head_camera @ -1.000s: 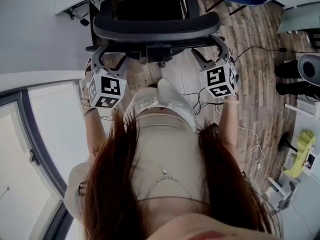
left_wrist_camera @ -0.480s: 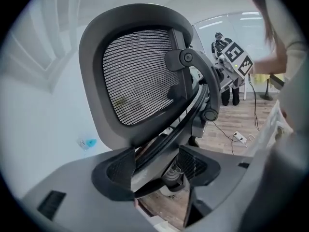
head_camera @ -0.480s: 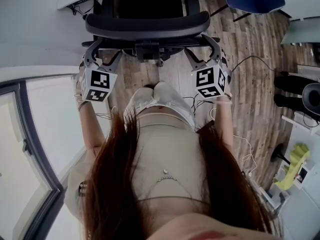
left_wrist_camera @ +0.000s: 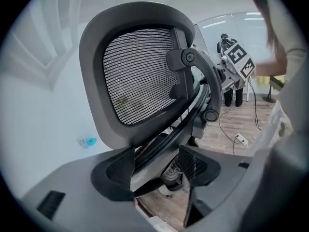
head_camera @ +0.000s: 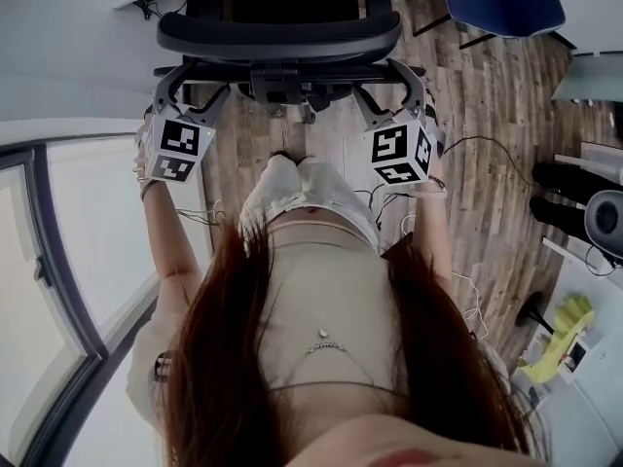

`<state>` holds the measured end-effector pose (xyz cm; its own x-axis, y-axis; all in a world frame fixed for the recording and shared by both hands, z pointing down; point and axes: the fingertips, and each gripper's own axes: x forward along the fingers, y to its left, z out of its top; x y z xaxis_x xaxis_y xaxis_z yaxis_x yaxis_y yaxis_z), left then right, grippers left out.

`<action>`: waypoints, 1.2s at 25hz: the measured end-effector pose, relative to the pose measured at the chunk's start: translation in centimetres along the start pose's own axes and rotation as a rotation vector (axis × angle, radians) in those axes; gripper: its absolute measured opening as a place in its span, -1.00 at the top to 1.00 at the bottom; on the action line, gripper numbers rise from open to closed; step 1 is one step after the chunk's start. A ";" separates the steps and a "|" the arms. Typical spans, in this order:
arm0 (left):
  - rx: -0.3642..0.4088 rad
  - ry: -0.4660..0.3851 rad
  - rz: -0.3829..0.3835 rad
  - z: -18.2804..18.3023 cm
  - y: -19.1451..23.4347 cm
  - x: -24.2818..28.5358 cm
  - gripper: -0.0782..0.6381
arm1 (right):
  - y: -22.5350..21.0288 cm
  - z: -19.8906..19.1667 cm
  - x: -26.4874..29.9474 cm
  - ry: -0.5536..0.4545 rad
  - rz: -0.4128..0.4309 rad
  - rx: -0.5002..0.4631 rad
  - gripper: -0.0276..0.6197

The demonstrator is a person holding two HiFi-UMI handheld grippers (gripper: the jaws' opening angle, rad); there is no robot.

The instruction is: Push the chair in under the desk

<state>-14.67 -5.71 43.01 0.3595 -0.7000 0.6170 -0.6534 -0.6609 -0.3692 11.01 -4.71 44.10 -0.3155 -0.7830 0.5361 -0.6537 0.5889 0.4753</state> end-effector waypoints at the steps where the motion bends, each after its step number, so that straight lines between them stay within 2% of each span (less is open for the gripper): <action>1: 0.001 0.000 0.002 -0.1 -0.1 -0.1 -0.01 | 0.1 0.0 -0.1 -0.003 -0.001 -0.002 -0.03; 4: 0.015 -0.001 -0.003 -0.1 0.5 0.5 -0.01 | -0.4 0.2 0.5 -0.006 0.004 -0.004 -0.03; 8: -0.004 0.014 -0.006 1.0 1.8 2.1 -0.01 | -2.0 0.5 2.3 -0.002 0.009 -0.003 -0.03; 11: 0.018 -0.001 -0.007 1.1 2.1 2.8 -0.01 | -2.4 0.4 2.7 0.003 0.010 -0.003 -0.03; 15: 0.001 0.008 -0.002 1.7 2.2 2.9 -0.01 | -3.0 0.3 2.9 0.006 0.012 0.002 -0.03; 19: 0.029 -0.012 -0.007 1.7 2.7 3.7 -0.01 | -3.3 0.5 3.5 0.007 0.009 0.003 -0.03; 23: 0.007 0.007 -0.006 1.8 2.9 3.6 -0.01 | -3.5 0.6 3.8 0.001 0.012 0.001 -0.03; 30: 0.005 -0.011 0.002 2.3 3.3 4.4 -0.01 | -4.2 0.5 4.4 0.004 0.010 0.006 -0.03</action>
<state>-13.76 -11.56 42.91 0.3653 -0.7043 0.6087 -0.6508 -0.6608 -0.3739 12.06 -10.73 44.11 -0.3190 -0.7762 0.5439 -0.6548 0.5954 0.4656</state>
